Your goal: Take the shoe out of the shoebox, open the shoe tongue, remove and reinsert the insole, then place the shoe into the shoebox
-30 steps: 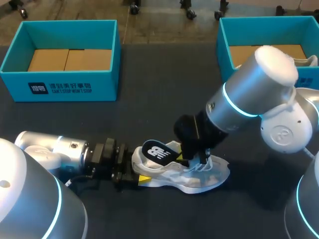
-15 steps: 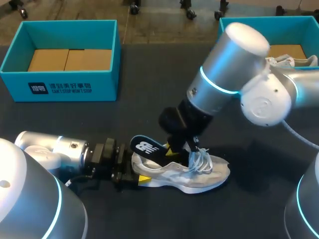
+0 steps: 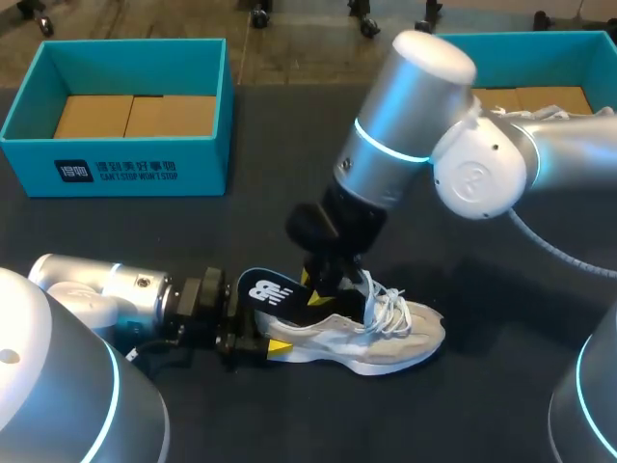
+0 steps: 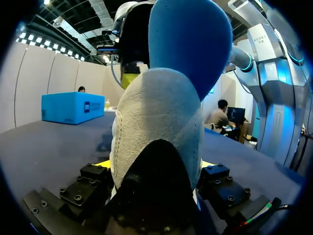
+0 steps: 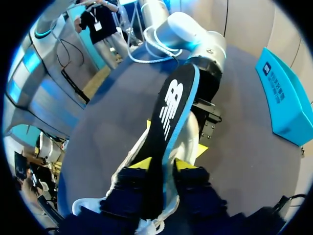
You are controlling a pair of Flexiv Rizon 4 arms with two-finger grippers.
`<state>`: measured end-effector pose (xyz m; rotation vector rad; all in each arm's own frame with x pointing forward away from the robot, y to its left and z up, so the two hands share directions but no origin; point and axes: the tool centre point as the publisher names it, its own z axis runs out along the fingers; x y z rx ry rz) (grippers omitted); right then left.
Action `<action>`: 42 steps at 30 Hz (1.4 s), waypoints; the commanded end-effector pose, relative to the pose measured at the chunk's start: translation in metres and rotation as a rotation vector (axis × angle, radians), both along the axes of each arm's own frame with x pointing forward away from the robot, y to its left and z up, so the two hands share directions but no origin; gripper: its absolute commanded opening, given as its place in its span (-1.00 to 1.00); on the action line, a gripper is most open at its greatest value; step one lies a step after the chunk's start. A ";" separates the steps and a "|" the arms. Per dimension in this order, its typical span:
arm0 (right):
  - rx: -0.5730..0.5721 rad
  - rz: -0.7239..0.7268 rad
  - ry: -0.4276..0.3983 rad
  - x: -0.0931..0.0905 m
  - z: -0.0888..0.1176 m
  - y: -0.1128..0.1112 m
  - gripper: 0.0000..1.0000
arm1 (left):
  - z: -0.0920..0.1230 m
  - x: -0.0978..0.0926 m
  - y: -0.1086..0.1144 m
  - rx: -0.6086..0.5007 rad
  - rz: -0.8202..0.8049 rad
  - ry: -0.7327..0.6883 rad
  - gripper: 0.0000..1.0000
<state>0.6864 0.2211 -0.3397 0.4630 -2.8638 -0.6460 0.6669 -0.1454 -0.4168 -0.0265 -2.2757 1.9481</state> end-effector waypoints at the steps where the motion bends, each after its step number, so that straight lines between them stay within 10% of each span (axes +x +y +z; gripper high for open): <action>1: -0.013 -0.028 -0.034 -0.007 0.018 -0.006 0.84 | -0.005 0.001 -0.001 -0.001 0.000 0.001 -1.00; 12: -0.004 -0.066 0.119 0.008 0.031 -0.012 0.98 | -0.005 0.001 -0.001 -0.001 0.000 0.001 -1.00; 14: -0.001 -0.066 0.149 0.010 0.030 -0.010 0.87 | -0.005 0.001 -0.001 -0.001 0.000 0.001 -1.00; 16: -0.015 -0.077 0.183 0.011 0.030 -0.009 0.18 | -0.005 0.001 -0.001 -0.001 0.000 0.001 -1.00; 18: -0.008 -0.082 0.206 0.011 0.030 -0.009 -0.01 | -0.005 0.001 -0.001 -0.001 0.000 0.001 -1.00; 36: -0.010 -0.087 0.318 0.018 0.009 0.002 -0.53 | -0.005 0.001 -0.001 -0.001 0.000 0.001 -1.00; 39: -0.008 -0.088 0.321 0.019 0.008 0.004 -1.00 | -0.005 0.001 -0.001 -0.001 0.000 0.001 -1.00; 42: -0.011 -0.087 0.325 0.018 0.009 0.005 -1.00 | -0.005 0.001 -0.001 -0.001 0.000 0.001 -1.00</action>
